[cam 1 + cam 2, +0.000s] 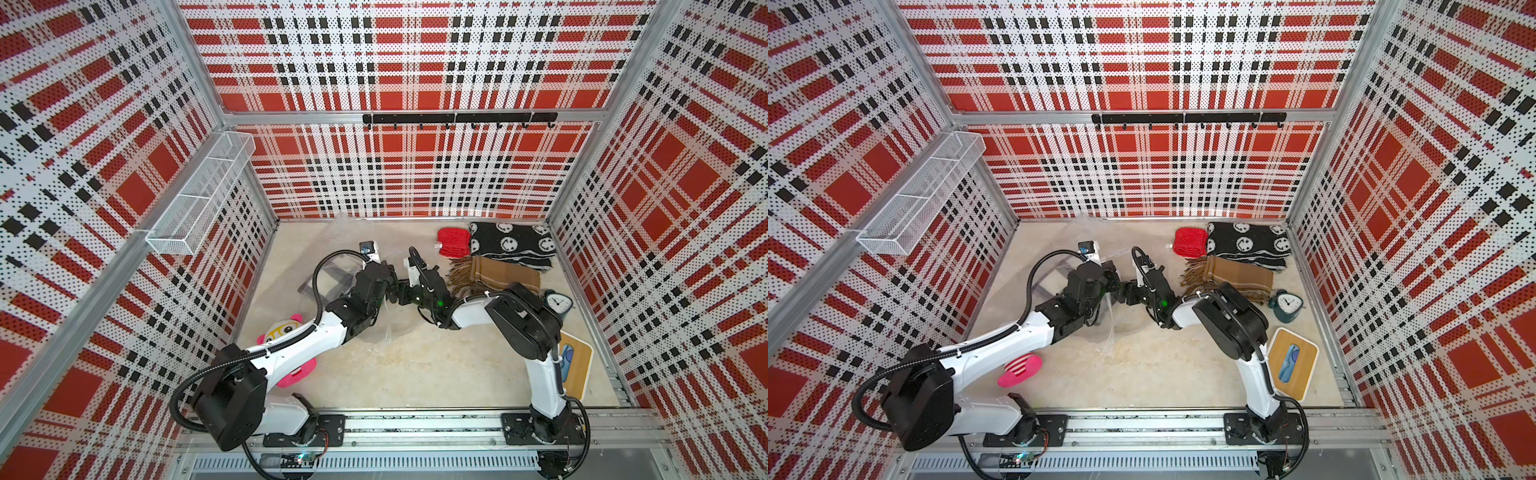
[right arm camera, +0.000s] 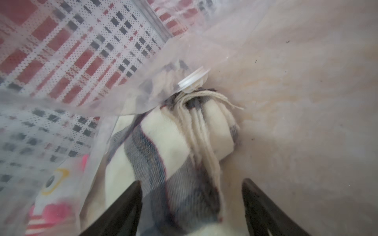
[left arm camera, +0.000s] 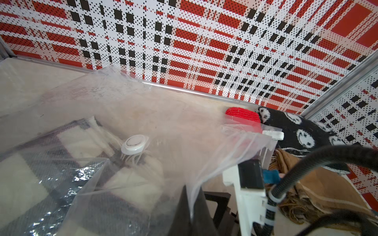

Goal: Take the scarf out of the vacuum bag
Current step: Take out the scarf from the vacuum bag.

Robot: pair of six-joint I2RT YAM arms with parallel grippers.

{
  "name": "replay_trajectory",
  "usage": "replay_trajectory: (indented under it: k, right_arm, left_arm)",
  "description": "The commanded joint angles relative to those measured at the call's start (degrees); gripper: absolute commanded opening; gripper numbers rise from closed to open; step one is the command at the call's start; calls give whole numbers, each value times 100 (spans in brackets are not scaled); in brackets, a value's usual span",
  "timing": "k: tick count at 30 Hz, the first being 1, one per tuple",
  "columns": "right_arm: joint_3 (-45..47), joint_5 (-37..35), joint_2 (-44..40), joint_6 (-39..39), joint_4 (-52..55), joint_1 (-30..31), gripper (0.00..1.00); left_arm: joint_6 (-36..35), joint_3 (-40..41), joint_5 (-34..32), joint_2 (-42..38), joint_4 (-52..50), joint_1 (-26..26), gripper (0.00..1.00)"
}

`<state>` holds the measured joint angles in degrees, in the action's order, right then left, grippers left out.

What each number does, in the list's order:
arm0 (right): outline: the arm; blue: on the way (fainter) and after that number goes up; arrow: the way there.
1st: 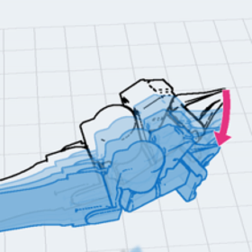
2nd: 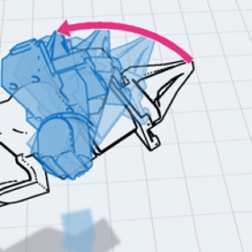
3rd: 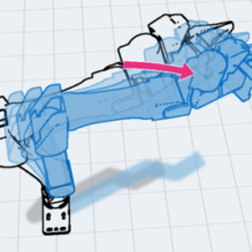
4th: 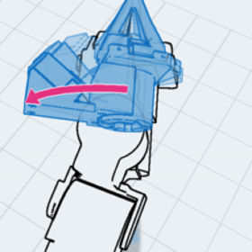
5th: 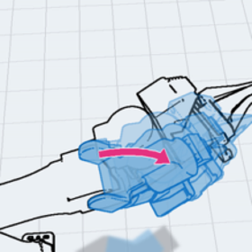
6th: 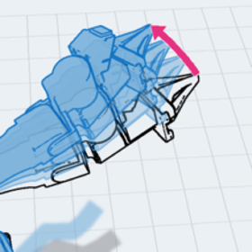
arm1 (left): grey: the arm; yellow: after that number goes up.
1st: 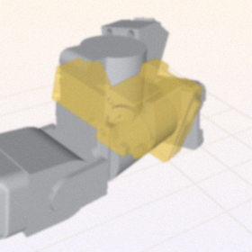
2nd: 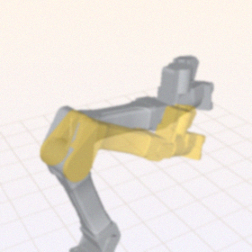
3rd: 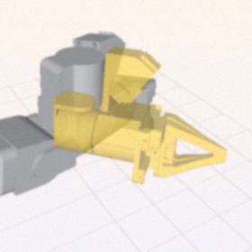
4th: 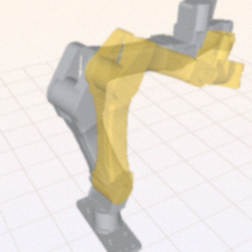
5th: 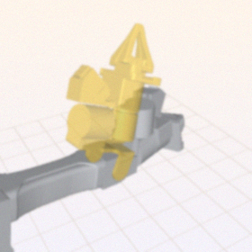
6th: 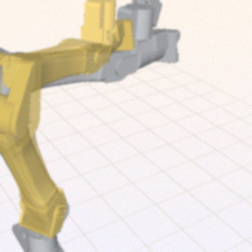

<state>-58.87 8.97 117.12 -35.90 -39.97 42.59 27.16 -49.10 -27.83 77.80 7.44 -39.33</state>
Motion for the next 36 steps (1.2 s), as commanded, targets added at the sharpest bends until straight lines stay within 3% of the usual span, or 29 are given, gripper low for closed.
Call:
replay_trajectory:
  k: [1,8,15,24,36]
  right_arm:
    - [265,-569,-613,365,150,254,97]
    - [1074,-431,-1235,59,103,402,100]
    - [1348,-64,-1210,-326,-87,443,99]
    - [812,-7,-671,-449,39,603,97]
    - [27,9,213,-628,159,837,96]
  left_arm:
    - [36,59,11,3,31,-22,0]
    - [209,158,199,-172,93,-16,0]
    - [483,157,413,-171,-6,44,0]
    - [162,321,347,-58,493,-68,0]
    - [-62,471,17,-392,293,-281,0]
